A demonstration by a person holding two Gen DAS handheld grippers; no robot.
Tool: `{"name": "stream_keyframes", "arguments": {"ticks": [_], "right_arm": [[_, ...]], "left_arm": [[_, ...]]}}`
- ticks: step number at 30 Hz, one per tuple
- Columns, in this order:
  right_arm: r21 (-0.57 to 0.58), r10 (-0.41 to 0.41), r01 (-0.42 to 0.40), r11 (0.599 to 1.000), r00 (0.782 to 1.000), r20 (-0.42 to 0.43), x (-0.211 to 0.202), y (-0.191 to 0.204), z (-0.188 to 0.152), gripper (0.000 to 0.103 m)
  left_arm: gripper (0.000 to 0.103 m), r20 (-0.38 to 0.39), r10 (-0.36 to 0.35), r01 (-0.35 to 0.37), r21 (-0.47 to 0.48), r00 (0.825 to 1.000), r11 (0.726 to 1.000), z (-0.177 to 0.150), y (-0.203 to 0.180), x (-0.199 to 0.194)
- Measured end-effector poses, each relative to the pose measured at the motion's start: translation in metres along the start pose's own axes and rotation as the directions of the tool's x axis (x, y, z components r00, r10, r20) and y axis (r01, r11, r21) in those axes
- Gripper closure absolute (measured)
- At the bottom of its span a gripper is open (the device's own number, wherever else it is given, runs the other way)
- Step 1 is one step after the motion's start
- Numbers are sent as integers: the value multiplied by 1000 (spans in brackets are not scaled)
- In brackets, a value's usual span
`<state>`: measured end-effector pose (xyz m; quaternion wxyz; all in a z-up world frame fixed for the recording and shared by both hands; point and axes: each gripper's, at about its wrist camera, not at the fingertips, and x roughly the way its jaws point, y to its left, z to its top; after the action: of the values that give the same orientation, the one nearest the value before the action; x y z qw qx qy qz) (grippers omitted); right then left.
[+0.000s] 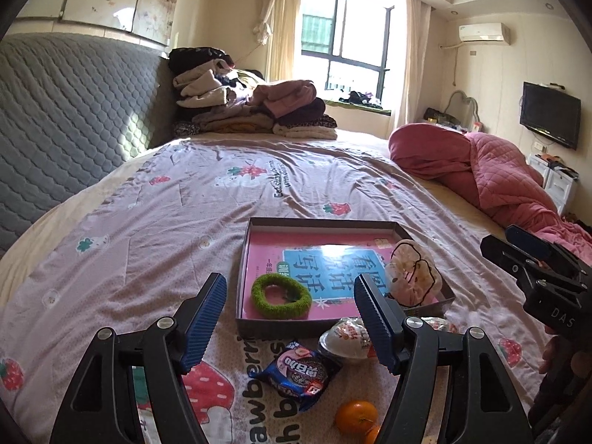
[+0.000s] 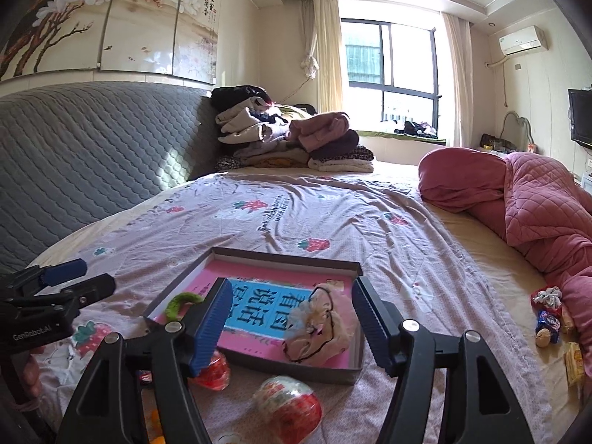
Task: Organize objects
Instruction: 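Withdraw both open tools from the tray back toward the oranges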
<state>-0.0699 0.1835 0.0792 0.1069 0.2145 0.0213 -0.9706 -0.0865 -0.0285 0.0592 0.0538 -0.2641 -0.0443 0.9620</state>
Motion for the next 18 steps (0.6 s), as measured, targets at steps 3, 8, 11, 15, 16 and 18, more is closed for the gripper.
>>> {"name": "stream_keyframes", "arguments": {"ticks": [3, 8, 11, 15, 16, 18], "right_arm": [[1, 13, -13, 1000, 1000, 0, -11, 9, -4, 37], [1, 29, -29, 1000, 999, -13, -27, 17, -12, 37], [4, 28, -28, 1000, 999, -22, -37, 19, -17, 37], [2, 26, -26, 1000, 999, -33, -47, 22, -23, 37], [4, 29, -29, 1000, 999, -37, -50, 22, -25, 37], [5, 31, -31, 1000, 998, -45, -54, 22, -28, 37]], "left_arm": [[30, -9, -3, 3, -7, 1000, 1000, -6, 0, -7], [30, -21, -12, 12, 5, 1000, 1000, -13, -5, -19], [30, -27, -19, 19, 15, 999, 1000, -15, -9, -25], [30, -43, -32, 32, 18, 999, 999, -21, -14, -31], [30, -49, -36, 37, 21, 998, 999, -23, -16, -31], [30, -61, -34, 36, 31, 998, 999, -27, -20, -31]]}}
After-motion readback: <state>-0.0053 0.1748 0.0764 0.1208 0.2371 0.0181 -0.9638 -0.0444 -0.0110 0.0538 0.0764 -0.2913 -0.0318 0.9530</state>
